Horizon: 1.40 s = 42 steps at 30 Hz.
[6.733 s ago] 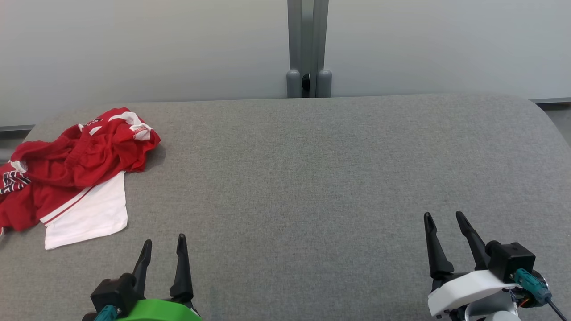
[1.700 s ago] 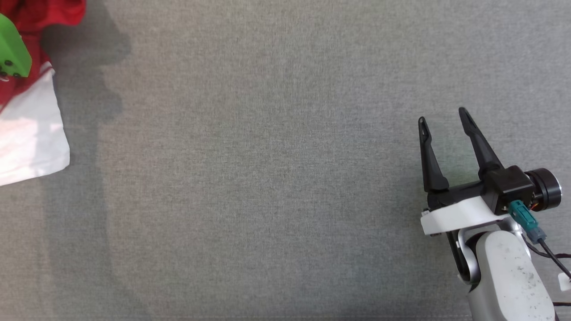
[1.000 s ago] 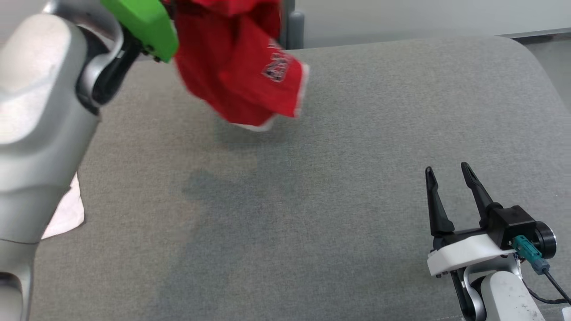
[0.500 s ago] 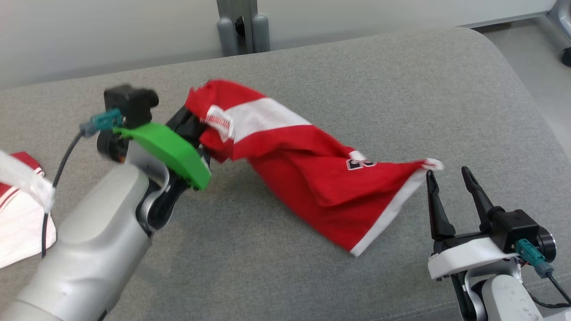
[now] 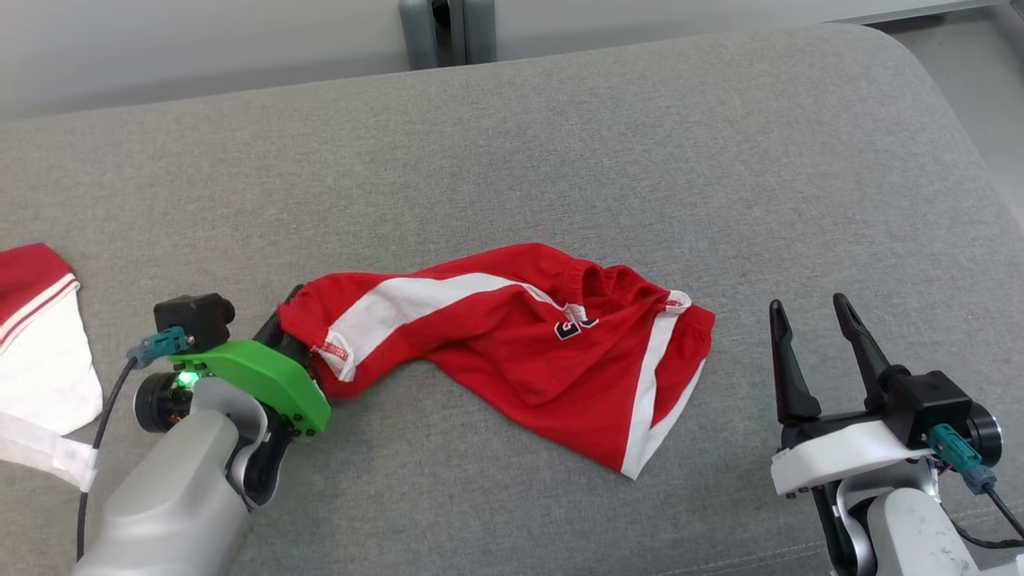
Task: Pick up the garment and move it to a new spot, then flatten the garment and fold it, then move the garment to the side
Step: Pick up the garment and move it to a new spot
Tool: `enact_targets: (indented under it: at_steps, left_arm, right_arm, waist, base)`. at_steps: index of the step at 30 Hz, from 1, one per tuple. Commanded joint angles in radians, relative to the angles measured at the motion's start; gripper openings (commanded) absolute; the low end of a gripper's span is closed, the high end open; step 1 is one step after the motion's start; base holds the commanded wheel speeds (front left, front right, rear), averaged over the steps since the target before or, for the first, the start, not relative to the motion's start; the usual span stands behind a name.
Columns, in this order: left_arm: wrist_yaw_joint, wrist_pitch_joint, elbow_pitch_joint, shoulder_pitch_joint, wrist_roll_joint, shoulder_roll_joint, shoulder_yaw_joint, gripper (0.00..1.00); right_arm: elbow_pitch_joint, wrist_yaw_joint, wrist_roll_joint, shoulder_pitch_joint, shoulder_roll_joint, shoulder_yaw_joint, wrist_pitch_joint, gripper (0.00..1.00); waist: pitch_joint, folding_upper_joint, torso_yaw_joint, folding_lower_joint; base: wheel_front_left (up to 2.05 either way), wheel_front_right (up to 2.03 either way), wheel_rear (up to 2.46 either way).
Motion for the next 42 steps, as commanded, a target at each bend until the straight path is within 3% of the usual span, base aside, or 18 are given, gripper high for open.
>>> enact_targets:
  at_steps: [1, 16, 28, 34, 42]
  left_arm:
    - [-0.003, -0.005, 0.003, 0.007, 0.026, 0.0, 0.018, 1.0]
    - [-0.002, -0.004, -0.102, 0.1, 0.202, -0.003, 0.161, 1.0]
    - [-0.001, -0.004, -0.132, 0.212, 0.185, 0.033, 0.163, 1.0]
    - [0.057, -0.004, -0.235, 0.275, 0.227, 0.037, 0.232, 1.0]
    - [0.157, -0.004, -0.452, 0.438, 0.354, -0.036, 0.385, 1.0]
  right_arm:
    - [0.001, -0.001, -0.007, -0.009, -0.003, -0.001, -0.003, 1.0]
    - [0.017, -0.001, -0.025, 0.024, -0.003, -0.015, -0.003, 1.0]
    - [0.017, -0.001, -0.029, 0.073, -0.003, -0.026, -0.003, 1.0]
    - [0.02, -0.001, -0.032, 0.092, -0.003, -0.029, -0.003, 1.0]
    - [0.008, -0.001, -0.044, 0.102, -0.003, -0.035, -0.003, 1.0]
  waist:
    - [-0.002, 0.0, 0.01, 0.0]
    - [-0.101, 0.0, 0.076, 0.0]
    - [-0.166, 0.0, 0.123, 0.0]
    - [-0.189, 0.0, 0.133, 0.0]
    - [-0.218, 0.0, 0.147, 0.0]
  base:
    - [0.0, 0.0, 0.0]
    - [0.0, 0.0, 0.0]
    - [0.0, 0.0, 0.0]
    - [0.0, 0.0, 0.0]
    - [0.0, 0.0, 0.0]
